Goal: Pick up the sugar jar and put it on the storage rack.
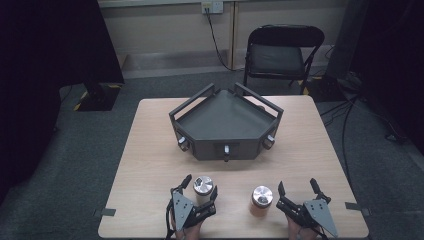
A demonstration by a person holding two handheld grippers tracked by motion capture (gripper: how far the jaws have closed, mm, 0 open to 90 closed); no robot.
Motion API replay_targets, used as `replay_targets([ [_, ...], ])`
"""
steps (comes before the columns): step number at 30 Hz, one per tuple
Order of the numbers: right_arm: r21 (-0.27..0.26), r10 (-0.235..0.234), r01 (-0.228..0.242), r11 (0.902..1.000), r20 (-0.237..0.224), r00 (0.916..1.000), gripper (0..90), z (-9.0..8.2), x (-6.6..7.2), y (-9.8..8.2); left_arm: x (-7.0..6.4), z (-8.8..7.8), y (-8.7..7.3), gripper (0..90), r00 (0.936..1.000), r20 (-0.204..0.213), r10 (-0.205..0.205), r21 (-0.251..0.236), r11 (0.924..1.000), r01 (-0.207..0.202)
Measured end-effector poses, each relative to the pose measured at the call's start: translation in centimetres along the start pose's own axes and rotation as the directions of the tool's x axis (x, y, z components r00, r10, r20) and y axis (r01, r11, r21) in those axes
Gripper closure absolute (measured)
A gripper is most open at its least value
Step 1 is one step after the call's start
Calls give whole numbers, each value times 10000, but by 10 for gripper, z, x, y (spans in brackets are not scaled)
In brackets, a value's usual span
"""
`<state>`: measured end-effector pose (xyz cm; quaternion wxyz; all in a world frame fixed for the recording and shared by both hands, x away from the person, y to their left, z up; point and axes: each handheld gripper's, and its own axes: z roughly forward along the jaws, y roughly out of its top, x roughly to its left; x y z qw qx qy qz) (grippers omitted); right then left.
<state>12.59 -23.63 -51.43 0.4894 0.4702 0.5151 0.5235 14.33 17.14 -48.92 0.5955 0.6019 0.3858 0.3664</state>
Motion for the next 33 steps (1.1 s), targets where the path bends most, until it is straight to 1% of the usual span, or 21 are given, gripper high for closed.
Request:
replay_targets([
  [2, 0, 5, -5, 10000, -4, 10000, 13, 0, 0, 0, -3, 0, -3, 155, 9999, -158, 11, 48, 10000, -10],
  [4, -3, 0, 0, 10000, -3, 10000, 13, 0, 0, 0, -4, 1, -4, 187, 9997, -234, 64, 121, 9999, -61],
  [6, -3, 1, -1, 10000, 0, 10000, 13, 0, 0, 0, -4, 2, -4, 196, 9995, -296, 91, 243, 9997, -84],
  [8, -3, 2, -2, 10000, 8, 10000, 13, 0, 0, 0, -4, 2, -5, 212, 9995, -292, 110, 186, 9998, -105],
  [10, -2, 2, -2, 10000, 9, 10000, 13, 0, 0, 0, -4, 3, -5, 251, 9996, -252, 140, 224, 9997, -135],
  [11, -2, 2, -2, 10000, 9, 10000, 13, 0, 0, 0, -4, 4, -4, 254, 9996, -249, 122, 258, 9996, -115],
  [13, -3, -2, 2, 10000, 8, 10000, 13, 0, 0, 0, -7, 4, -4, 275, 9989, -381, 276, 350, 9990, -262],
  [15, -2, -1, 1, 10000, 8, 10000, 13, 0, 0, 0, -8, 4, -4, 298, 9989, -363, 311, 351, 9989, -298],
  [17, -3, -2, 2, 10000, 7, 10000, 13, 0, 0, 0, -8, 4, -5, 343, 9990, -307, 325, 311, 9990, -316],
  [21, -3, -2, 2, 10000, 8, 10000, 13, 0, 0, 0, -9, 5, -7, 349, 9985, -322, 451, 272, 9987, -443],
  [33, 0, 6, -6, 10000, 9, 10000, 13, 0, 0, 0, -7, 4, -8, 353, 9991, -183, 375, 176, 9992, -372],
])
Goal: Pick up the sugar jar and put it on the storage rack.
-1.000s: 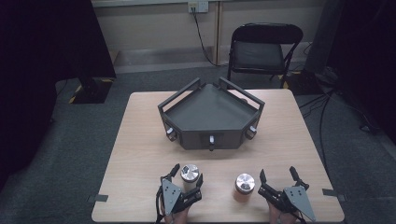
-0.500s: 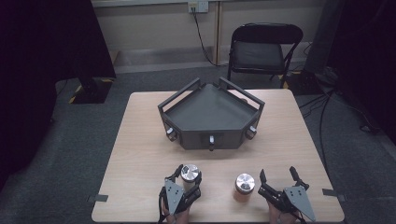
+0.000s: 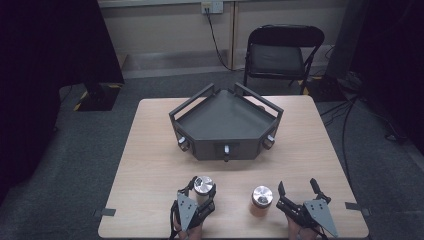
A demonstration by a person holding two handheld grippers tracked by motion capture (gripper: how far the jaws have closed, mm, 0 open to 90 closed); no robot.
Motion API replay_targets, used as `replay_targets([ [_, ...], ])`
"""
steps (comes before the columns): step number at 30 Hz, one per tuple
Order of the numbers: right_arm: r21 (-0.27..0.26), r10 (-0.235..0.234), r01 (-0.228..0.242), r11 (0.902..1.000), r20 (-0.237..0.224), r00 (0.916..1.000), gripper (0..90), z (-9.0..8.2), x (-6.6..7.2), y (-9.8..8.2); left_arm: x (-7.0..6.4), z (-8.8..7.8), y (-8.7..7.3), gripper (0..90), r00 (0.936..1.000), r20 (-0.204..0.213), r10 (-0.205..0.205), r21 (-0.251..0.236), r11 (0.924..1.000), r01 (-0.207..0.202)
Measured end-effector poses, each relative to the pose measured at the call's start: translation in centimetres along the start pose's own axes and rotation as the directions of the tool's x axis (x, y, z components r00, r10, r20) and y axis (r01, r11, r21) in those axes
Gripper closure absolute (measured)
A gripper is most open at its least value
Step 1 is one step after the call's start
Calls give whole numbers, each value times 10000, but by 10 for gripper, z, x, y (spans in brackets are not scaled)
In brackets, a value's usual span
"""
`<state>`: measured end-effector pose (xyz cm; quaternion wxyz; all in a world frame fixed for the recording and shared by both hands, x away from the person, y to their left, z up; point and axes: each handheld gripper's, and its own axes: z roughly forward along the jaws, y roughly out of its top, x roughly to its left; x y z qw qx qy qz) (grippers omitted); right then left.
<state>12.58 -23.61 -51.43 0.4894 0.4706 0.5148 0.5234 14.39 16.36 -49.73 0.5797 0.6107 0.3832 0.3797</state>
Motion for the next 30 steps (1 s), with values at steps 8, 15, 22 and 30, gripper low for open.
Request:
replay_targets([
  [8, -1, -1, 1, 10000, 0, 10000, 13, 0, 0, 0, 3, 0, 2, 353, 9997, 260, 15, 13, 10000, -15],
  [15, -3, -5, 5, 10000, 0, 10000, 13, 0, 0, 0, 7, -1, 7, 353, 9991, 407, 84, -41, 10000, -82],
  [22, -1, -5, 5, 10000, -1, 10000, 13, 0, 0, 0, 11, -2, 10, 353, 9984, 549, 105, -134, 9999, -98],
  [30, 0, 0, 0, 10000, 0, 10000, 13, 0, 0, 0, 17, 1, 19, 354, 9964, 800, 277, -135, 9996, -267],
])
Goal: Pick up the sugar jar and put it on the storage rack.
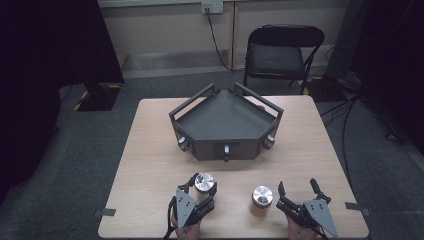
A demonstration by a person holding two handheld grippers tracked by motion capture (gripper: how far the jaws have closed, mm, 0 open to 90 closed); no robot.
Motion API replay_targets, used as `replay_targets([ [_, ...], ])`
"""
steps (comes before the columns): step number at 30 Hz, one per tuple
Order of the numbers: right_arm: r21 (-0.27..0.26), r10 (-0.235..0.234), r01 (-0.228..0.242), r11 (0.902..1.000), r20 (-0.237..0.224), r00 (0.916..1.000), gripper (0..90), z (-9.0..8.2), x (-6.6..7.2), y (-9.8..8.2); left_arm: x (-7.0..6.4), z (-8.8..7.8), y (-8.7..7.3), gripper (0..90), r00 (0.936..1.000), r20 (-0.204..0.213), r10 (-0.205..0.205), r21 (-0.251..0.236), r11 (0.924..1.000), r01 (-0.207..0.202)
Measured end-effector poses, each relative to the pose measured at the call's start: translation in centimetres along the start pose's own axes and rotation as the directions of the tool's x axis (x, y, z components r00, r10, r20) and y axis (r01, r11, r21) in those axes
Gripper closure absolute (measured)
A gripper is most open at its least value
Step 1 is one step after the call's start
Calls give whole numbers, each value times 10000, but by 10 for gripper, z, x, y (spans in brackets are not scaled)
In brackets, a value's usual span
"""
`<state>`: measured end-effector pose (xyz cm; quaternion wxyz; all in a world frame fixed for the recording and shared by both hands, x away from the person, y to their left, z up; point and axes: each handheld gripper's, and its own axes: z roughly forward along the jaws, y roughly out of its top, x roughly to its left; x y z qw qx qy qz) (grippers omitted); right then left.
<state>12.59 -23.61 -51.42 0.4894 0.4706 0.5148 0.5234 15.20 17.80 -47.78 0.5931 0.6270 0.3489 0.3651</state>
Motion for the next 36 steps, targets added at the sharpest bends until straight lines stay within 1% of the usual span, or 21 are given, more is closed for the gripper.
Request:
replay_targets([
  [6, -2, -6, 6, 10000, 0, 10000, 13, 0, 0, 0, 2, 0, 8, 354, 9994, 291, 202, -110, 9997, -199],
  [10, 0, -1, 1, 10000, -1, 10000, 13, 0, 0, 0, 7, 2, 12, 354, 9986, 518, 130, -181, 9998, -121],
  [13, -1, -2, 2, 10000, -2, 10000, 13, 0, 0, 0, 12, 4, 16, 354, 9977, 683, 17, -124, 9999, -8],
  [14, 0, 1, -1, 10000, -1, 10000, 13, 0, 0, 0, 13, 4, 16, 354, 9974, 722, 37, -107, 9999, -29],
  [17, 0, -1, 1, 10000, -3, 10000, 13, 0, 0, 0, 15, 5, 19, 354, 9974, 710, 150, -95, 9999, -144],
  [21, -1, 1, -1, 10000, -2, 10000, 13, 0, 0, 0, 21, 9, 22, 354, 9962, 863, 65, -69, 10000, -59],
  [24, 0, 0, 0, 10000, -1, 10000, 13, 0, 0, 0, 25, 12, 25, 355, 9960, 896, 17, -77, 10000, -11],
  [26, -2, -5, 5, 10000, 0, 10000, 13, 0, 0, 0, 28, 15, 28, 354, 9956, 932, -123, -87, 9999, 132],
  [28, -1, -5, 5, 10000, -1, 10000, 13, 0, 0, 0, 30, 18, 32, 354, 9960, 886, -129, -124, 9998, 141],
  [34, -1, -3, 3, 10000, 1, 10000, 13, 0, 0, 0, 40, 28, 46, 354, 9949, 1013, -31, -283, 9996, 60],
  [36, 1, 0, 0, 10000, 5, 10000, 13, 0, 0, 0, 40, 29, 49, 355, 9950, 993, -52, -311, 9995, 83],
])
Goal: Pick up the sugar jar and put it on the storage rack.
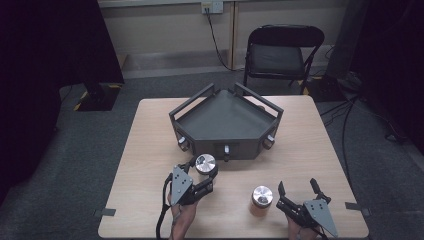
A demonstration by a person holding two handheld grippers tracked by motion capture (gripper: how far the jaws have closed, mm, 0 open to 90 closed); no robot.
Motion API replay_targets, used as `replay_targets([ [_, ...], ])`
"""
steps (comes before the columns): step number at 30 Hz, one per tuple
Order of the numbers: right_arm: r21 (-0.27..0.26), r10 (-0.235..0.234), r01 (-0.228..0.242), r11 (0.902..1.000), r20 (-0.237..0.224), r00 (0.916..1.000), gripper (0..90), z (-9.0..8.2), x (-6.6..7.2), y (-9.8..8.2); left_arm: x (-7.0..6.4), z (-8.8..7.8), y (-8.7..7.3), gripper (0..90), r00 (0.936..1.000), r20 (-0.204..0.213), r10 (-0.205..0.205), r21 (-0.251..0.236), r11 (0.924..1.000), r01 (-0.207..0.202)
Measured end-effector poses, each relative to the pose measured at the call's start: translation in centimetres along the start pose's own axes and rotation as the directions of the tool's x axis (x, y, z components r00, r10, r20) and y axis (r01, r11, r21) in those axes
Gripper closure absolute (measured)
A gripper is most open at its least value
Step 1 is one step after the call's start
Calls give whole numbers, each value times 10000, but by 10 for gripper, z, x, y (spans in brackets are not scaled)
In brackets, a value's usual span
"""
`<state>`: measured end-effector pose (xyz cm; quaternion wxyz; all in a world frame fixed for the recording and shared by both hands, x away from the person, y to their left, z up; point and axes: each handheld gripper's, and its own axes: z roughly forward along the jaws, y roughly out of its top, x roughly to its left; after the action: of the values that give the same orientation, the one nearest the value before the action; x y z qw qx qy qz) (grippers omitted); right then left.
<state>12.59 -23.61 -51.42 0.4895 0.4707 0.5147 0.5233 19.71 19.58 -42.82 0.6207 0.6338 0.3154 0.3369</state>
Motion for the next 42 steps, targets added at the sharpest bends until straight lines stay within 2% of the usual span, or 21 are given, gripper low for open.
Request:
replay_targets([
  [4, -2, -3, 3, 10000, 4, 10000, 13, 0, 0, 0, 5, 8, 10, 355, 10000, 23, -37, -98, 9999, 37],
  [7, 0, 2, -2, 10000, 3, 10000, 13, 0, 0, 0, 12, 14, 15, 355, 9997, 101, -225, -149, 9996, 227],
  [14, -3, -3, 3, 10000, 0, 10000, 13, 0, 0, 0, 25, 30, 28, 355, 9993, 137, -348, -48, 9994, 349],
  [21, -3, -3, 3, 10000, 10, 10000, 13, 0, 0, 0, 30, 39, 33, 355, 9989, 176, -444, 7, 9990, 444],
  [27, -3, -5, 5, 10000, 11, 10000, 13, 0, 0, 0, 27, 45, 42, 355, 9987, -107, -498, -67, 9987, 497],
  [30, -4, -11, 11, 10000, 11, 10000, 13, 0, 0, 0, 26, 48, 48, 355, 9988, -290, -385, -65, 9992, 383],
  [31, -3, -7, 7, 10000, 9, 10000, 13, 0, 0, 0, 25, 49, 48, 355, 9980, -384, -493, -184, 9986, 486],
  [35, -1, -9, 9, 10000, 0, 10000, 13, 0, 0, 0, 27, 54, 57, 355, 9964, -688, -499, -284, 9984, 480],
  [38, -2, -11, 11, 10000, -12, 10000, 13, 0, 0, 0, 28, 61, 67, 355, 9946, -913, -495, -212, 9986, 477],
  [42, -3, -7, 7, 10000, -8, 10000, 13, 0, 0, 0, 25, 72, 72, 355, 9901, -1326, -464, -113, 9989, 453],
])
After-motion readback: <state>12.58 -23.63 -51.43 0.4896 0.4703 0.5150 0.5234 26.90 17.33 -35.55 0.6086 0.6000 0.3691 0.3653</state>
